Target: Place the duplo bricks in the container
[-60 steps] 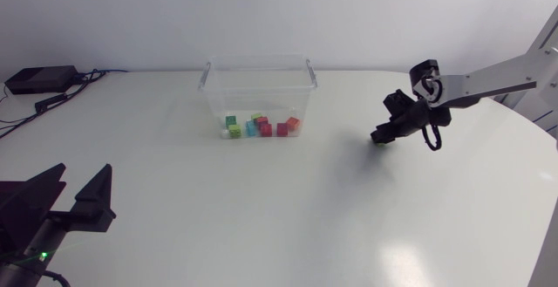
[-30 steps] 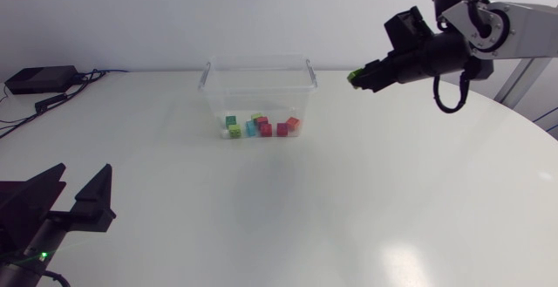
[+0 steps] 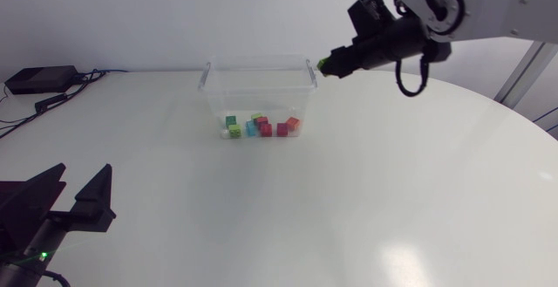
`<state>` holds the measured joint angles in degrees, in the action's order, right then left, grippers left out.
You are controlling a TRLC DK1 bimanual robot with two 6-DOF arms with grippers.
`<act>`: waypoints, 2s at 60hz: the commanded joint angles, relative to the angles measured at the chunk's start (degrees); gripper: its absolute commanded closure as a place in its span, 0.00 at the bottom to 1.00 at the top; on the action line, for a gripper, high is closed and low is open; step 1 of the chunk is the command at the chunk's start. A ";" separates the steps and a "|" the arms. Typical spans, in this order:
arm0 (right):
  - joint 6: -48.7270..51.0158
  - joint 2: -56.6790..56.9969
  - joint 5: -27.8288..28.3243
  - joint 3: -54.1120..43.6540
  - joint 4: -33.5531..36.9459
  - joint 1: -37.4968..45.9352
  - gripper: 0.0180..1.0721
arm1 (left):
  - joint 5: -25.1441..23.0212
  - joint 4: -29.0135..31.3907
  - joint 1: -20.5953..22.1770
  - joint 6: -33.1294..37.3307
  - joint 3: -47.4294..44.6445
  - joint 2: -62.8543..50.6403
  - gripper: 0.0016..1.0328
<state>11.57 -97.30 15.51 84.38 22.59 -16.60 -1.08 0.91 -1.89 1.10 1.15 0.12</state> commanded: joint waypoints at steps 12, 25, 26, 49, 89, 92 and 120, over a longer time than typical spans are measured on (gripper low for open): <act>-3.58 -7.82 -2.85 6.68 1.58 -4.49 0.05 | -0.41 -0.99 -0.48 -1.02 -1.15 0.67 0.03; -3.93 7.47 -2.76 -5.63 -1.93 -0.63 0.05 | -0.41 -0.99 -0.48 -1.02 -1.15 0.67 0.03; -3.93 8.53 -2.76 -6.07 -1.76 -0.45 0.05 | -0.41 -0.99 -0.48 -1.02 -1.15 0.67 0.03; -7.00 28.48 -10.59 -24.79 -4.04 1.40 0.05 | -0.41 -0.99 -0.48 -1.02 -1.15 0.67 0.03; -6.83 54.84 -15.24 -64.34 -32.26 12.21 0.05 | -0.41 -0.99 -0.48 -1.02 -1.15 0.67 0.03; -6.65 56.78 -14.36 -65.92 -31.47 12.29 0.05 | -0.41 -0.99 -0.48 -1.02 -1.15 0.67 0.03; -7.49 77.01 -15.38 -75.65 -25.23 12.27 0.05 | 0.01 -0.97 0.19 -1.04 -1.08 0.45 0.03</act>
<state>5.52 -22.37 0.27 10.74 -3.46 -4.99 -1.06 0.91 -1.89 1.10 1.15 0.12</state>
